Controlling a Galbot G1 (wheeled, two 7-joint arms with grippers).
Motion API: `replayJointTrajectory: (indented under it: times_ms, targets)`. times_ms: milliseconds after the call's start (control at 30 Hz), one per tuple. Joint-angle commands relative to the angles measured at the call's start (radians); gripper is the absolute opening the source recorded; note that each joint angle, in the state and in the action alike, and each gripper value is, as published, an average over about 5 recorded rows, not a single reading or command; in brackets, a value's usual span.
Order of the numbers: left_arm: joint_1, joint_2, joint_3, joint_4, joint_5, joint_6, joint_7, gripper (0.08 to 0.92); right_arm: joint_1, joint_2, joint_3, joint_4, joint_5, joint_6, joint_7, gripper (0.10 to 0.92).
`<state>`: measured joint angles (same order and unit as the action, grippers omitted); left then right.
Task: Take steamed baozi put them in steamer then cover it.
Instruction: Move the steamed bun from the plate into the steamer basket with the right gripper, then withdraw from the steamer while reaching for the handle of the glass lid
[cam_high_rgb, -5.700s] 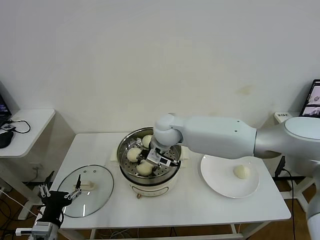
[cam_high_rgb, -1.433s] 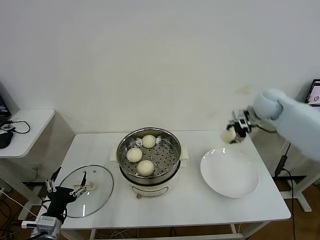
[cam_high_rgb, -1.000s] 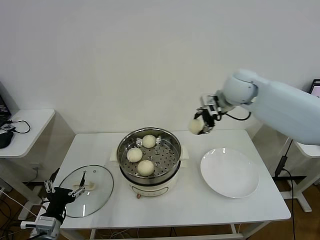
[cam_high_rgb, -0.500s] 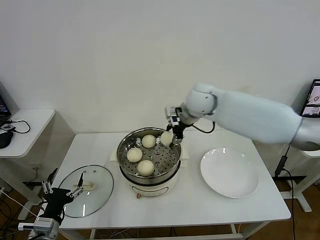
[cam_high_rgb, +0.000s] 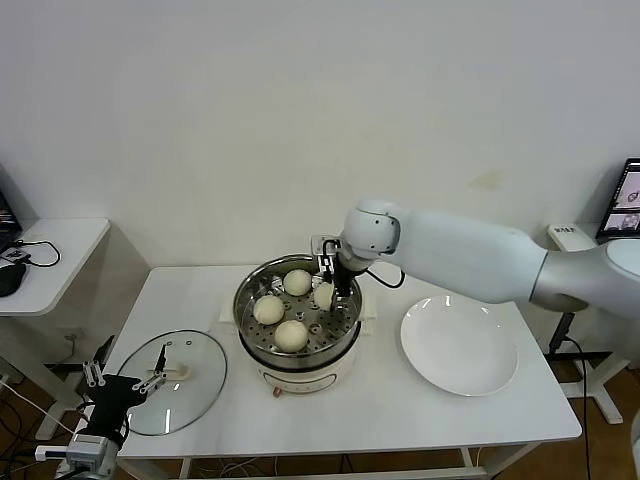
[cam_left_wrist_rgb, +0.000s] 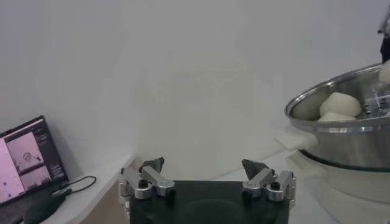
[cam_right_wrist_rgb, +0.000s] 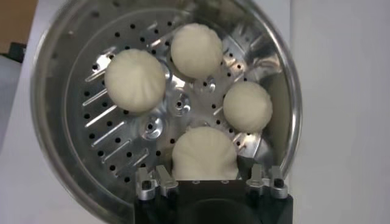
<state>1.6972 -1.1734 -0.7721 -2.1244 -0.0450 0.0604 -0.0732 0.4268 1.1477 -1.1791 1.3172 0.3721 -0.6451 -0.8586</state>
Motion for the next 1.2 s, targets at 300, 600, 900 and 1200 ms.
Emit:
replayJointTrajectory:
  times_ms: [300, 600, 900, 1200]
  targets:
    - [-0.001, -0.001, 0.001, 0.004, -0.001, -0.001, 0.000, 0.823, -0.050, 0.035, 0.014, -0.041, -0.008, -0.026, 0.015, 0.657]
    - [0.000, -0.001, 0.000, 0.005, -0.001, -0.001, -0.001, 0.823, -0.049, 0.029, 0.029, -0.033, -0.013, -0.030, 0.013, 0.687]
    - [-0.004, 0.001, 0.001, 0.004, -0.002, -0.001, 0.000, 0.823, 0.015, -0.065, 0.057, 0.065, -0.003, -0.029, 0.001, 0.821]
    - [-0.016, 0.005, 0.008, 0.009, -0.002, -0.001, -0.001, 0.823, -0.016, -0.278, 0.211, 0.275, 0.146, -0.068, 0.258, 0.823]
